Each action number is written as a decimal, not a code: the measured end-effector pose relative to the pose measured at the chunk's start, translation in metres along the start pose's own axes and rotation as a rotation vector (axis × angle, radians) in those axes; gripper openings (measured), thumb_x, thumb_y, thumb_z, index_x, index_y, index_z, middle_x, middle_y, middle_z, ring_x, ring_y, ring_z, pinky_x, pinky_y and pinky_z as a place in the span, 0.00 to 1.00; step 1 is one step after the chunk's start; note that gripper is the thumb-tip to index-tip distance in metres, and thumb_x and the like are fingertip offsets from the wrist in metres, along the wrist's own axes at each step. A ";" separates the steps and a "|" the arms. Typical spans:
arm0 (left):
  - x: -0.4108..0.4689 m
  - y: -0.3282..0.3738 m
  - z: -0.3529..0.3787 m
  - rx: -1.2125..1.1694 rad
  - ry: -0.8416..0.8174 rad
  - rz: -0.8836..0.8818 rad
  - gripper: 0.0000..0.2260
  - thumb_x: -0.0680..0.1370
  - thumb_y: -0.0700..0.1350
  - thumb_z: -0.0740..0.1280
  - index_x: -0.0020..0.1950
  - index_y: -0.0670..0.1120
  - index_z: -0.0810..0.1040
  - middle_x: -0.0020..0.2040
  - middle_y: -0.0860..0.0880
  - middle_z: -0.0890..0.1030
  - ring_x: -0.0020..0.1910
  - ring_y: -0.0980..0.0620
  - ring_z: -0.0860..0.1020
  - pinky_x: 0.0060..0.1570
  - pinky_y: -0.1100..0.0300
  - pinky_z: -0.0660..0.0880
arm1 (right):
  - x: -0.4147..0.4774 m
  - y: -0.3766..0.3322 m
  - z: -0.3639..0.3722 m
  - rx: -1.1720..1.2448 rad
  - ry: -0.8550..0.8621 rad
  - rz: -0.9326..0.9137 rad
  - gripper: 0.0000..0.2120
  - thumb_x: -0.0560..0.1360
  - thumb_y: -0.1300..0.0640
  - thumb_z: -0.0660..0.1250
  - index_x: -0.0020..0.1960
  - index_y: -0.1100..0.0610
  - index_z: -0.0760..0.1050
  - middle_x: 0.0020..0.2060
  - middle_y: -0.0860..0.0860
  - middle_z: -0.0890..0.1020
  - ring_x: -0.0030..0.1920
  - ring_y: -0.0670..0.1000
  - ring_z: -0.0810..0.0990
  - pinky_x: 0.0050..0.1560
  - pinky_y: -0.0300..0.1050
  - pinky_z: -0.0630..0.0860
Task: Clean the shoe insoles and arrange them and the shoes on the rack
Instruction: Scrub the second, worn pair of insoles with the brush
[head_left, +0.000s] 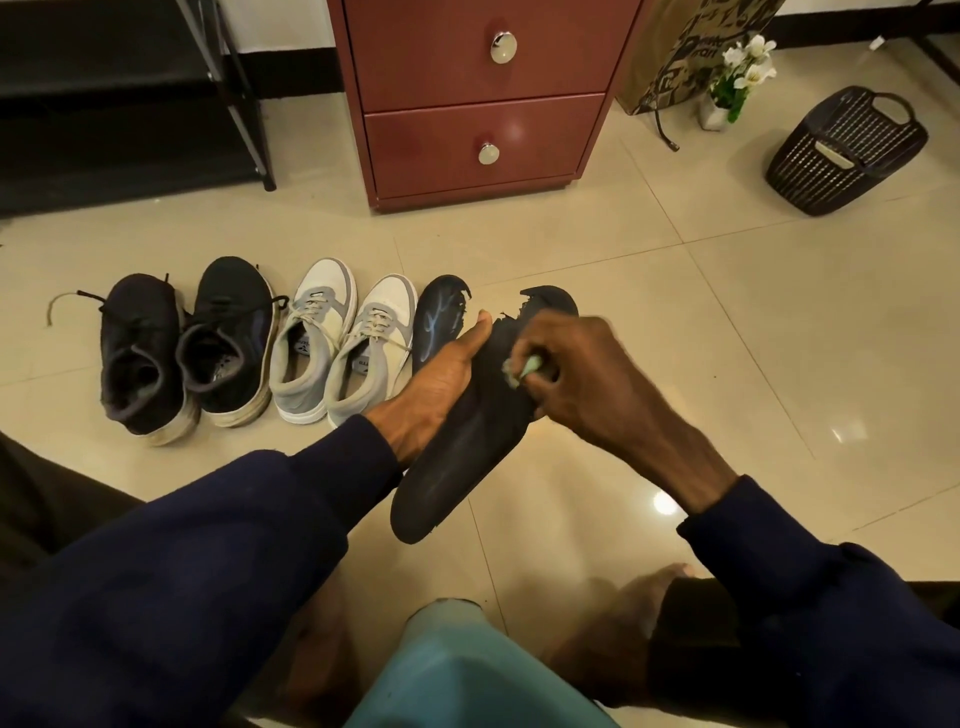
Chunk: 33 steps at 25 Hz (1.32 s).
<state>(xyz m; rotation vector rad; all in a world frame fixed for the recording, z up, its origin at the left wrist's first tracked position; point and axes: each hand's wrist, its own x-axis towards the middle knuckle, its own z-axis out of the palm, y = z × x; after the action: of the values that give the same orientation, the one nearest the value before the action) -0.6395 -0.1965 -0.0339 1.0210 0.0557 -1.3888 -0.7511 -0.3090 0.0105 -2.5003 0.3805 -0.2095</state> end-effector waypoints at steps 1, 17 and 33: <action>-0.002 -0.001 0.004 -0.011 -0.039 -0.032 0.24 0.85 0.60 0.57 0.60 0.41 0.82 0.53 0.39 0.85 0.47 0.42 0.85 0.52 0.47 0.81 | 0.002 0.009 -0.007 -0.063 0.074 0.069 0.11 0.67 0.70 0.71 0.42 0.55 0.79 0.41 0.49 0.80 0.40 0.48 0.79 0.41 0.45 0.78; -0.010 0.001 0.010 -0.018 -0.239 -0.114 0.28 0.85 0.60 0.53 0.69 0.40 0.75 0.56 0.37 0.83 0.46 0.37 0.84 0.42 0.52 0.80 | 0.007 0.014 -0.017 0.043 0.289 0.053 0.12 0.66 0.71 0.66 0.40 0.55 0.80 0.40 0.50 0.81 0.40 0.48 0.80 0.39 0.49 0.79; -0.002 0.008 0.005 -0.073 0.034 -0.010 0.25 0.86 0.56 0.56 0.50 0.40 0.86 0.49 0.44 0.86 0.48 0.49 0.84 0.57 0.57 0.78 | 0.003 0.013 -0.008 -0.097 0.170 0.177 0.12 0.65 0.71 0.70 0.43 0.57 0.80 0.42 0.50 0.79 0.41 0.50 0.80 0.37 0.33 0.73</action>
<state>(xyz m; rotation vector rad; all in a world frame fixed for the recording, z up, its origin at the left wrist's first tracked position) -0.6365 -0.1994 -0.0255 0.9848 0.1352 -1.3687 -0.7527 -0.3251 0.0096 -2.5333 0.6935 -0.3410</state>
